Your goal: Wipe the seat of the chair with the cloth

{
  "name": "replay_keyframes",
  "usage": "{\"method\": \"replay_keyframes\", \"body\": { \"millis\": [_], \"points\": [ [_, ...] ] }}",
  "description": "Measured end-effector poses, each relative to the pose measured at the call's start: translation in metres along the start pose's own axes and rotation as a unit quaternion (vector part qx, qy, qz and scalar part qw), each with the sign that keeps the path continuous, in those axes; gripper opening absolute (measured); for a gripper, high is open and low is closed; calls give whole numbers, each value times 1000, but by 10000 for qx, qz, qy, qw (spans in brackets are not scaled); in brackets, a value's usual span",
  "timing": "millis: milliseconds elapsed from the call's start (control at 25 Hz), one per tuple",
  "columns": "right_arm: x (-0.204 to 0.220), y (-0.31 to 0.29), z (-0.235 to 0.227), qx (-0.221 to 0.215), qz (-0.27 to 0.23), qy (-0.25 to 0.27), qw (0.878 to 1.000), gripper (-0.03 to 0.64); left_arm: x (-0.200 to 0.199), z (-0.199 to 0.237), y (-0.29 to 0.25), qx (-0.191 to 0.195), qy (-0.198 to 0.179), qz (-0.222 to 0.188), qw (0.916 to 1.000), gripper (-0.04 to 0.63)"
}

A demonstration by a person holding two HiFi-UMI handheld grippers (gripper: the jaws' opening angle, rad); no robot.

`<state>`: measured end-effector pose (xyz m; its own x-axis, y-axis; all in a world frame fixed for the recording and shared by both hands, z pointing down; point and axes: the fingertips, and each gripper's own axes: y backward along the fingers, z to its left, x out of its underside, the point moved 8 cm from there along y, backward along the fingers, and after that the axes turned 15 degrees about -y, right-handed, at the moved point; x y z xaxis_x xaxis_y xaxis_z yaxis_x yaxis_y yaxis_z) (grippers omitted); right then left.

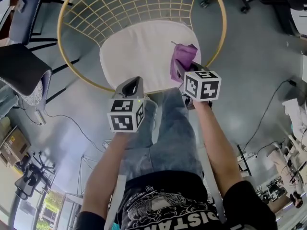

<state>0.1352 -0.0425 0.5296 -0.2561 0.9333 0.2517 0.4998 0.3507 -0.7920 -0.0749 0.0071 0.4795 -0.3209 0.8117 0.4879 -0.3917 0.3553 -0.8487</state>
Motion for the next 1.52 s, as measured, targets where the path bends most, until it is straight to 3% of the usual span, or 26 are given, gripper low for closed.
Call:
{"method": "replay_keyframes", "body": {
  "millis": [480,800,1120,1520],
  "points": [
    [63,-46,132,-830,522,399,9944,61,61,58,61,-312,388,-47,9987,-2],
    [100,-79,201,-1552,835,516,9830,60,95,87,87,-438,623,-111,9970,-2],
    [118,-91,200,-1356,1006,673,9833,61,109,94,90,-407,778,-140,9960,-2],
    [124,-73,154,-1180,982,470,9870,60,88,55,63,-105,687,-96,9975,-2]
  ]
}}
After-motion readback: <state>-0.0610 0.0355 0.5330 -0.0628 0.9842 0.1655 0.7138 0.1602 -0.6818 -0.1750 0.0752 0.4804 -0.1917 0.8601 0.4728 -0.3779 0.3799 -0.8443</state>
